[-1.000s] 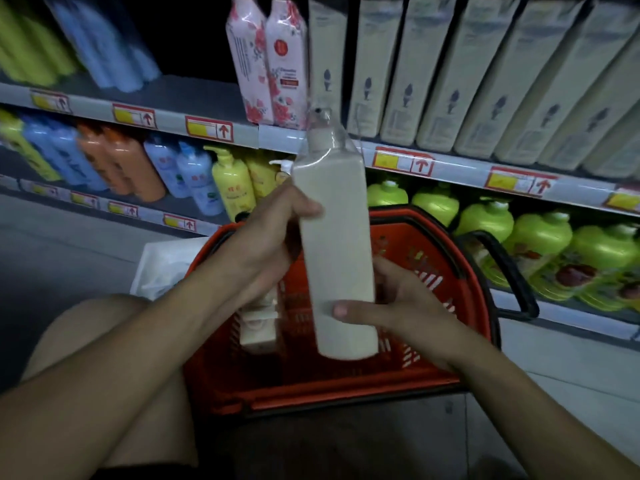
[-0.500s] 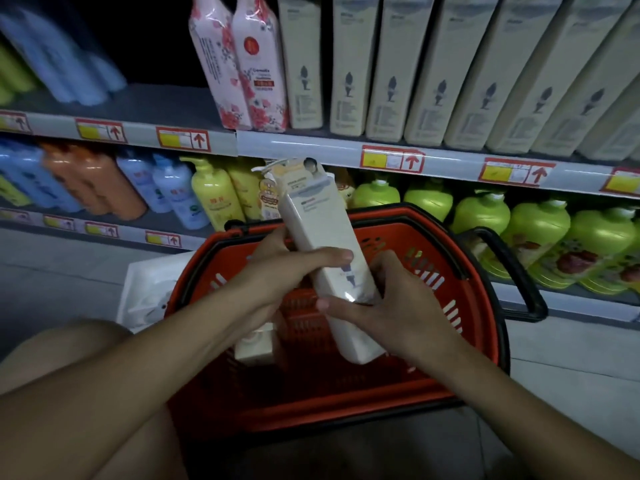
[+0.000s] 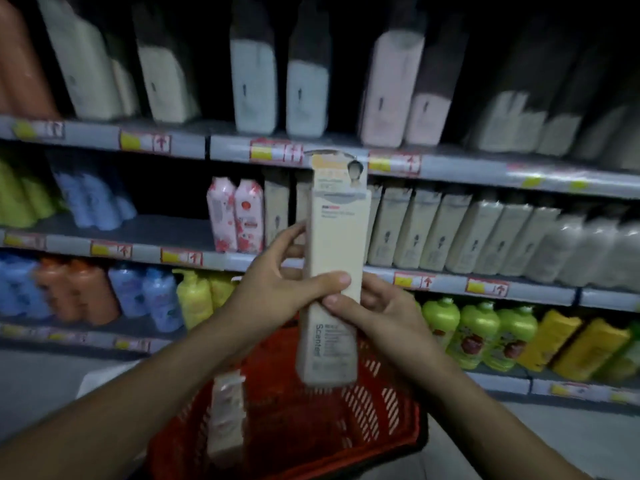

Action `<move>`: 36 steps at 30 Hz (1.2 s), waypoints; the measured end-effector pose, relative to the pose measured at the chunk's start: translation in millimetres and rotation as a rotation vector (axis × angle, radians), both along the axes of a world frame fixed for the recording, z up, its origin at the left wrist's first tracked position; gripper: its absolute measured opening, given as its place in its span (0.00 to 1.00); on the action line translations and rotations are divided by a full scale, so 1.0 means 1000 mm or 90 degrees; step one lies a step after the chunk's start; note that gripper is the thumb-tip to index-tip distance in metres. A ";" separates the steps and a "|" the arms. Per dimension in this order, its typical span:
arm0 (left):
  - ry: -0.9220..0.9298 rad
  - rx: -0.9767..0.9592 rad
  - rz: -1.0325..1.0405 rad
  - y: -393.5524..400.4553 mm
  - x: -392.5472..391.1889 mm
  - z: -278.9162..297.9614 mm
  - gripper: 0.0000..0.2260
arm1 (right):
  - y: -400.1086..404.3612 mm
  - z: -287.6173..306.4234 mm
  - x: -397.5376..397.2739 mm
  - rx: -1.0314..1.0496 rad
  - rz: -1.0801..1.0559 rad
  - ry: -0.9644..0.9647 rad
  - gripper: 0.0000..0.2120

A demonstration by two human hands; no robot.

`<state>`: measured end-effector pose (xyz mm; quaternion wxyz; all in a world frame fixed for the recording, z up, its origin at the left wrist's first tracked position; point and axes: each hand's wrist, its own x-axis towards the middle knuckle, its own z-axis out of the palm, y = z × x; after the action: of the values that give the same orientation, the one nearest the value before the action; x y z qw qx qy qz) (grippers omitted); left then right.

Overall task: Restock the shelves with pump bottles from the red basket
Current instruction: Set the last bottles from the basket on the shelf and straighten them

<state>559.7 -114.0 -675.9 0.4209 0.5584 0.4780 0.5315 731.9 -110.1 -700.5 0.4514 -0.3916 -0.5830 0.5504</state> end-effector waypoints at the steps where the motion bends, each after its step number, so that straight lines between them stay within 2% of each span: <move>1: -0.007 0.020 0.003 -0.002 0.006 0.014 0.42 | -0.003 0.015 0.006 0.024 -0.015 0.005 0.17; 4: -0.009 0.049 -0.013 -0.005 0.024 0.053 0.40 | -0.015 0.056 0.025 0.101 -0.063 0.015 0.25; 7: 0.010 0.072 -0.060 -0.008 0.044 0.085 0.36 | -0.025 0.085 0.048 0.154 -0.128 0.035 0.25; 11: 0.016 0.136 -0.102 -0.004 0.082 0.117 0.23 | -0.024 0.108 0.083 0.176 -0.174 0.026 0.27; 14: 0.043 0.164 -0.145 0.015 0.111 0.125 0.28 | -0.013 0.113 0.110 0.193 -0.199 0.010 0.31; 17: 0.059 0.189 -0.162 0.043 0.144 0.121 0.29 | 0.006 0.112 0.141 0.220 -0.213 -0.027 0.28; 21: 0.111 0.264 -0.115 0.087 0.186 0.129 0.26 | 0.052 0.123 0.178 0.265 -0.238 -0.042 0.26; 24: 0.132 0.317 -0.064 0.129 0.210 0.151 0.28 | 0.099 0.145 0.203 0.326 -0.257 -0.069 0.26; 28: 0.080 0.348 -0.045 0.181 0.237 0.182 0.24 | 0.163 0.181 0.229 0.396 -0.265 -0.103 0.28; 31: 0.070 0.363 0.021 0.216 0.249 0.193 0.19 | 0.207 0.204 0.236 0.442 -0.261 -0.161 0.33; 33: 0.054 0.349 0.072 0.237 0.254 0.189 0.18 | 0.232 0.210 0.240 0.440 -0.229 -0.185 0.34; 36: 0.037 0.327 0.101 0.258 0.257 0.183 0.19 | 0.262 0.205 0.243 0.396 -0.189 -0.180 0.31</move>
<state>816.6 143.8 -493.1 0.2085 0.6226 0.3817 0.6505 975.1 152.1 -495.1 0.5385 -0.3879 -0.7161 0.2159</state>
